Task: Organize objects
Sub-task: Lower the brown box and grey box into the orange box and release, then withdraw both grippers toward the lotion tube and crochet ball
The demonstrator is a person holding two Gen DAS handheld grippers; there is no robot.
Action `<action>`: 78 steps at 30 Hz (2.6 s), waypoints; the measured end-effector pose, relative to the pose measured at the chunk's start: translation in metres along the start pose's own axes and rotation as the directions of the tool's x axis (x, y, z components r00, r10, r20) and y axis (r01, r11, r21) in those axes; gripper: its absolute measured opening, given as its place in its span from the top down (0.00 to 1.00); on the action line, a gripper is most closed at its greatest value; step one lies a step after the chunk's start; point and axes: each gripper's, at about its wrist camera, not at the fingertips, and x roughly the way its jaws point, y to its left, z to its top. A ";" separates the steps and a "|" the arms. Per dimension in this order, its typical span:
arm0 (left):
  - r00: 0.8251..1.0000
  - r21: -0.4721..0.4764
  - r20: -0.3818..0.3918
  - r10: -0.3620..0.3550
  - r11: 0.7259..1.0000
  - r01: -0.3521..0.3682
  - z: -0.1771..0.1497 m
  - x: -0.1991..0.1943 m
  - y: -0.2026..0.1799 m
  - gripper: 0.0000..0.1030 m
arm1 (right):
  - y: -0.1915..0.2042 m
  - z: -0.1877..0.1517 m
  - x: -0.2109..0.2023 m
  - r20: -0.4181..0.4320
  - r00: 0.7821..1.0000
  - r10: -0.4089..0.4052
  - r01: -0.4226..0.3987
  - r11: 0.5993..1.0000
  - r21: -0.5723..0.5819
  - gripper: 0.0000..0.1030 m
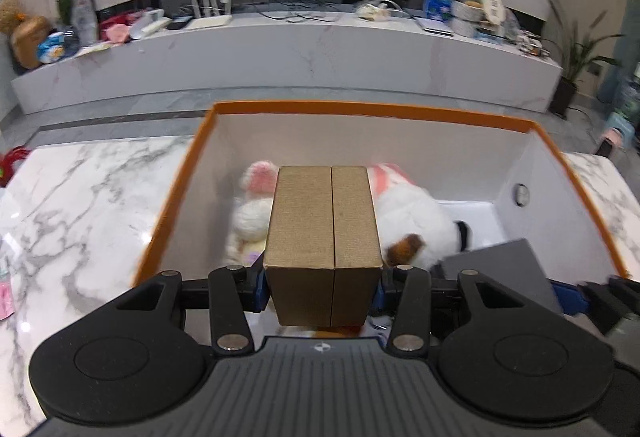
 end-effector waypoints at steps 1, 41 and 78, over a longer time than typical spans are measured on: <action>1.000 -0.001 -0.003 -0.030 1.000 0.030 0.001 0.000 -0.001 0.50 | 0.000 0.001 0.000 -0.007 1.000 -0.004 0.004 1.000 -0.002 0.25; 0.992 0.002 0.097 -0.076 0.997 0.076 0.010 -0.036 -0.003 0.17 | 0.005 -0.003 -0.033 0.071 0.996 -0.045 0.048 0.998 -0.033 0.10; 0.986 0.130 0.160 0.037 0.990 -0.059 -0.070 -0.143 -0.003 0.17 | 0.026 -0.068 -0.142 0.145 0.987 -0.067 0.088 0.986 -0.143 0.08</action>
